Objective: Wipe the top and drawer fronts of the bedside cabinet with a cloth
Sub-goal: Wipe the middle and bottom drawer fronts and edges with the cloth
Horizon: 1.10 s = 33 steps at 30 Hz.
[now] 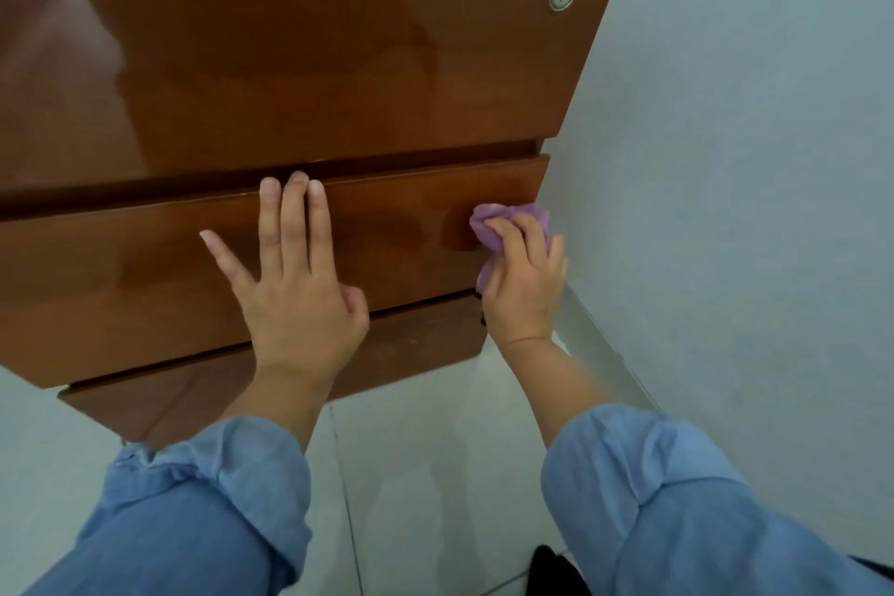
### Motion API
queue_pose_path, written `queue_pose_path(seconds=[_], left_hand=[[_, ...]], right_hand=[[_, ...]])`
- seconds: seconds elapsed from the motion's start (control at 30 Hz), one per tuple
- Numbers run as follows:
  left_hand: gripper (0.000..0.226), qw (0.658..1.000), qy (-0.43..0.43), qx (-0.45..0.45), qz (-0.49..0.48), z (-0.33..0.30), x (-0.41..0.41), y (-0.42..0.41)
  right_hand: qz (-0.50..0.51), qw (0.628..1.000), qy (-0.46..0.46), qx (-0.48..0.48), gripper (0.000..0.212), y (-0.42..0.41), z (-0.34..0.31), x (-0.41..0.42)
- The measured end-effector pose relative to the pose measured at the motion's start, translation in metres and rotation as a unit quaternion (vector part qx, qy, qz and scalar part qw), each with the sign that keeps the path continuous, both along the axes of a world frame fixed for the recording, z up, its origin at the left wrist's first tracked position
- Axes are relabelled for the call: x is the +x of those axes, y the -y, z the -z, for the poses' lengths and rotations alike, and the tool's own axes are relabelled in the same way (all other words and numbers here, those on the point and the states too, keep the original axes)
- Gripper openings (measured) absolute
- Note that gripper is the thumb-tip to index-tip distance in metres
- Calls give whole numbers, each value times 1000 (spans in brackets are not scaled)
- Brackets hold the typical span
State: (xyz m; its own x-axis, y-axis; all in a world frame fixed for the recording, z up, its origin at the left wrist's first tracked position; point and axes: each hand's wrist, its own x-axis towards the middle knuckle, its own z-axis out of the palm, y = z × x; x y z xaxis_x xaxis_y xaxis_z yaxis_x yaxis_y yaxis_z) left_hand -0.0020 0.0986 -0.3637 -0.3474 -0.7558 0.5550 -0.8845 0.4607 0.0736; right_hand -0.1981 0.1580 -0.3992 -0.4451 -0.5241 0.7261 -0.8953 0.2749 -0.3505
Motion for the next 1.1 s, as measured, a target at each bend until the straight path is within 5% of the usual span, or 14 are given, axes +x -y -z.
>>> queue_pose_path(seconds=[0.27,0.67,0.93,1.1], left_hand=[[98,1000,-10,5,-5,-1,-3,-2],[102,999,-29,2,-12,7,-9,3],[101,1000,-4,11,5,0,0,0],[102,1000,-3,19,6,-2,0,-2]], right_hand=[[-68,995,11,-66,34,5,-7,-15],[-36,990,35,131,33,-4,82,-19],[7,1000,21,-12,40,-3,11,2],[31,999,-15,10,43,0,-9,-3]])
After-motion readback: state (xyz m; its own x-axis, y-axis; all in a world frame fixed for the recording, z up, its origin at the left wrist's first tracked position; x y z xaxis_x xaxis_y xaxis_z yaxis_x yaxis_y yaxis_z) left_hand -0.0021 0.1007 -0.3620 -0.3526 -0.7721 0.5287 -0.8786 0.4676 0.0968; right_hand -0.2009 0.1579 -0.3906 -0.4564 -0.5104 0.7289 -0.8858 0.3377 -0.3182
